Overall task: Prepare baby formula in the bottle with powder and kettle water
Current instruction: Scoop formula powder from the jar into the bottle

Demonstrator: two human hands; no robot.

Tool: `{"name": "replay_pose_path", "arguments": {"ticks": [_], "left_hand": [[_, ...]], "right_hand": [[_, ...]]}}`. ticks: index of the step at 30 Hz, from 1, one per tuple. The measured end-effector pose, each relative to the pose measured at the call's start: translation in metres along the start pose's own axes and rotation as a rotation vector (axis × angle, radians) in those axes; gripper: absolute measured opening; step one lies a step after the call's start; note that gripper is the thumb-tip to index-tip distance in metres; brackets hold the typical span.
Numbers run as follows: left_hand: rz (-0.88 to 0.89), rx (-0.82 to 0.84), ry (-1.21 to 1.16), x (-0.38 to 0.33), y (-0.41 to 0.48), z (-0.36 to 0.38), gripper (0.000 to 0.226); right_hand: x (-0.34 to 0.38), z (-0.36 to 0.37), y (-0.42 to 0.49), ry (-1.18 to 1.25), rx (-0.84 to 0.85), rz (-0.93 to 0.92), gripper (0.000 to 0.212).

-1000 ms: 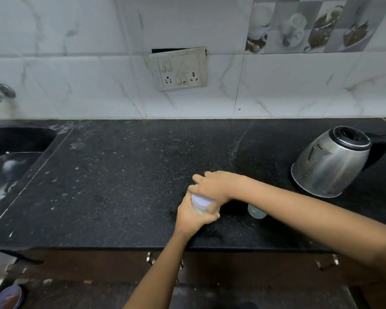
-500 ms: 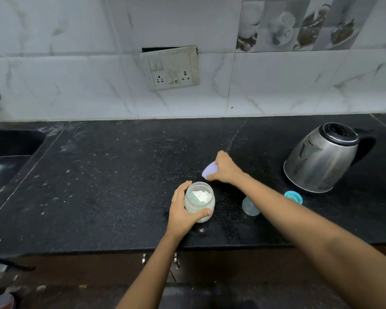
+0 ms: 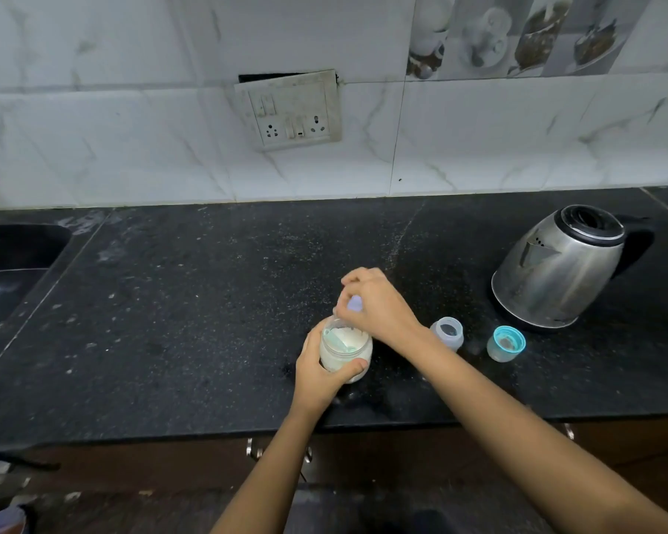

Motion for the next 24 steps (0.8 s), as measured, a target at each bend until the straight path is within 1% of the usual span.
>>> {"name": "replay_pose_path", "arguments": {"ticks": [1, 3, 6, 9, 11, 13, 16, 20, 22, 24], "left_hand": [[0.004, 0.005, -0.002, -0.001, 0.000, 0.000, 0.073], [0.008, 0.014, -0.003, 0.000, 0.001, 0.001, 0.074], [-0.003, 0.006, -0.007, 0.001, 0.000, 0.000, 0.075], [-0.009, 0.009, 0.000, 0.003, 0.000, 0.001, 0.075], [-0.007, 0.006, -0.003, 0.002, 0.000, 0.000, 0.076], [-0.001, 0.006, -0.001, 0.003, 0.000, 0.000, 0.076], [0.013, 0.003, 0.001, -0.001, 0.000, -0.001, 0.073], [0.014, 0.003, -0.008, -0.001, 0.000, -0.002, 0.072], [0.006, 0.004, -0.010, 0.001, 0.000, -0.001, 0.073], [-0.001, 0.001, -0.007, 0.001, 0.000, -0.002, 0.074]], "right_hand": [[0.001, 0.012, -0.004, -0.118, 0.100, 0.024, 0.014], [0.001, 0.026, -0.010, -0.237, 0.202, 0.057, 0.022], [0.005, 0.039, -0.013, -0.248, 0.216, 0.046, 0.022], [0.003, 0.039, -0.015, -0.151, 0.133, 0.059, 0.015], [0.001, 0.030, -0.014, -0.128, 0.057, 0.062, 0.010], [-0.001, 0.020, -0.015, -0.109, 0.024, 0.089, 0.007], [-0.004, 0.004, -0.019, -0.006, -0.022, 0.136, 0.003], [-0.012, -0.008, -0.029, 0.046, -0.099, 0.257, 0.011], [-0.012, -0.011, -0.033, 0.043, -0.125, 0.286, 0.019], [-0.011, -0.012, -0.036, 0.025, -0.140, 0.302, 0.018]]}}
Point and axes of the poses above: each hand's wrist, its own y-axis towards the middle knuckle, its own z-axis out of the palm, x = y × z, the point moved 7 cm from there along y, towards the middle knuckle, and after that the axes turned 13 degrees about y, right-handed, at the moved point
